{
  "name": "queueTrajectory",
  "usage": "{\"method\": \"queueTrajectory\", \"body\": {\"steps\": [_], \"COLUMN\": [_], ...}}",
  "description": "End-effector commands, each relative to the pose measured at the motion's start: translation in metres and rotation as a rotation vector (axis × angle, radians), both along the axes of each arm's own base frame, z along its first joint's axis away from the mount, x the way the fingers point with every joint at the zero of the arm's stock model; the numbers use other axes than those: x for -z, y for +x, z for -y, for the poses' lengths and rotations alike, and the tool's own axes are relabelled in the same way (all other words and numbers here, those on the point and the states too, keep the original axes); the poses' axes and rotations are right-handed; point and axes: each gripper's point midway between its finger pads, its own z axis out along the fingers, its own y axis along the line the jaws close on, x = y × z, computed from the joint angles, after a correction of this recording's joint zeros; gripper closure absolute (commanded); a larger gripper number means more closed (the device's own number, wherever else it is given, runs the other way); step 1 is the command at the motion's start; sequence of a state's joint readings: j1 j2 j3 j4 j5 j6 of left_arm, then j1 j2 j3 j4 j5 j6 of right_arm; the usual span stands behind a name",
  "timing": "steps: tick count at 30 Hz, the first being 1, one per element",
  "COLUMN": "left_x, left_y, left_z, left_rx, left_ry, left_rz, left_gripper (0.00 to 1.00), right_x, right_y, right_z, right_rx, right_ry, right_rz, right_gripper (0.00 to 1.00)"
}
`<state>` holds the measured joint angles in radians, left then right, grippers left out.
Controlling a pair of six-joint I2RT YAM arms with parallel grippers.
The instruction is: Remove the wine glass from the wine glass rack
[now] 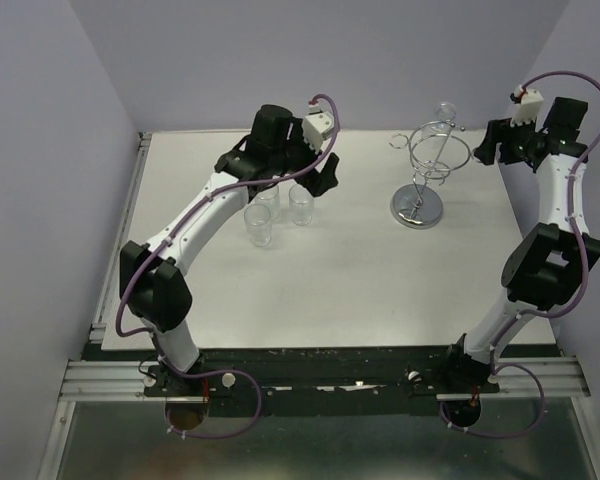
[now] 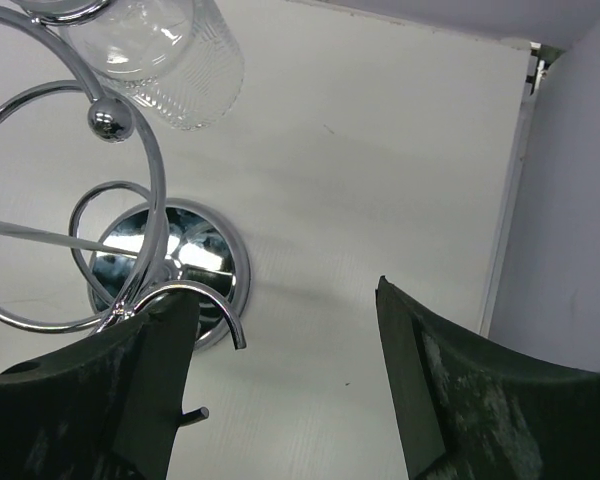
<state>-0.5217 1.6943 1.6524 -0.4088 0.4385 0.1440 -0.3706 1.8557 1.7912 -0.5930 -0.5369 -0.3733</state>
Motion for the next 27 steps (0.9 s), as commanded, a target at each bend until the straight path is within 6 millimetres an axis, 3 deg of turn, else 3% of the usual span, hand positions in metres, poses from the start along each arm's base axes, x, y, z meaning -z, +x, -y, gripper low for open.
{"method": "queueTrajectory", "body": {"steps": [1,9,14,22,23,24,27], "left_x": [-0.002,-0.010,-0.012,-0.008,-0.006,-0.004,-0.002], "left_y": [0.004,0.056,0.076,0.070,0.069,0.066,0.062], "left_z": [0.025,0.071,0.089,0.113,0.116,0.120,0.129], "left_rx": [0.068,0.016,-0.003,0.078,0.090,0.104,0.134], "left_ry": [0.023,0.021,-0.020,-0.078,-0.083,-0.089,-0.110], "left_rz": [0.018,0.119,0.150,0.163,0.158,0.155,0.152], "left_gripper": [0.01,0.01,0.01,0.01,0.01,0.01,0.01], "right_x": [0.010,0.014,0.016,0.023,0.021,0.021,0.016], "right_y": [-0.019,-0.055,-0.073,-0.113,-0.116,-0.116,-0.113], "right_z": [-0.031,-0.047,-0.057,-0.066,-0.068,-0.069,-0.066], "right_rx": [-0.084,-0.064,-0.023,0.160,0.166,0.174,0.233], "right_ry": [0.119,0.177,0.254,0.261,0.253,0.250,0.259], "right_rz": [-0.028,-0.116,-0.180,-0.238,-0.235,-0.235,-0.226], "right_gripper": [0.21,0.20,0.20,0.12,0.09,0.00,0.00]}}
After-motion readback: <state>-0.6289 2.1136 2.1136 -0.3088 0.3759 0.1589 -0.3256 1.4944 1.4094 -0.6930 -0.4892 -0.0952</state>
